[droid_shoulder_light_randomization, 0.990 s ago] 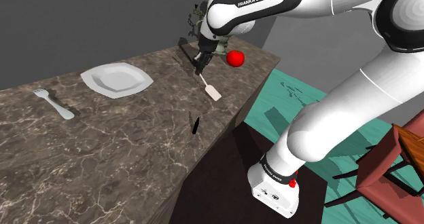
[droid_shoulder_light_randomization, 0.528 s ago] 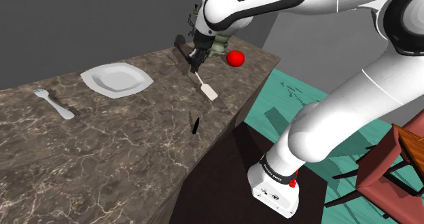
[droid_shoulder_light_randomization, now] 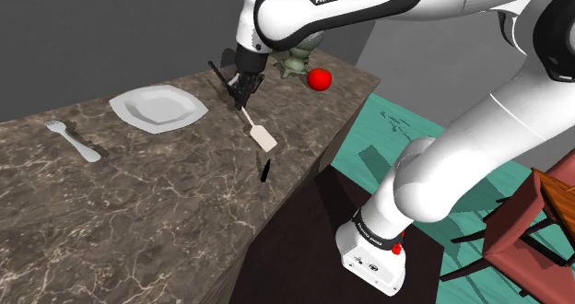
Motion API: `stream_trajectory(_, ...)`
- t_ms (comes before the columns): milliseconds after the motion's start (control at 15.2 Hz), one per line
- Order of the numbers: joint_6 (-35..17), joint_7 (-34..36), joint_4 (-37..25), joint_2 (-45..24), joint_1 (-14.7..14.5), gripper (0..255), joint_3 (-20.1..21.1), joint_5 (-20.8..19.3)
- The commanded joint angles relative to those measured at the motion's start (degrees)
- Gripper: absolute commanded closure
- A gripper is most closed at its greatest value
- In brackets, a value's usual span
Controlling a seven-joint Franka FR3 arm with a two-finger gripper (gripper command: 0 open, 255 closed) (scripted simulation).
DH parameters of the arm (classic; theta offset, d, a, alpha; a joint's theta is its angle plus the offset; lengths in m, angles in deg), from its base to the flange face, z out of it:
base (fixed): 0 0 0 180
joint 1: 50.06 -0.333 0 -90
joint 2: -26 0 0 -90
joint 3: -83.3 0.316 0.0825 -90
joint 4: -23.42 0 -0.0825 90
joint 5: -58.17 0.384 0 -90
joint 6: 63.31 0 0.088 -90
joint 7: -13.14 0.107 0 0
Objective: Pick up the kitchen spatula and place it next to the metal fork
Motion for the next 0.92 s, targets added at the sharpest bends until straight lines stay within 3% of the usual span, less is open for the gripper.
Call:
stream_trajectory(0, -0.02, 3.16, -0.86, -0.86, -1.23, 255, 1.95, 0.15)
stream_trajectory(660, 1.07, 18.44, -9.42, -8.52, -6.77, 255, 10.66, -1.52)
stream_trajectory(858, -0.30, 19.75, -9.33, -9.88, -7.19, 255, 11.25, -2.05)
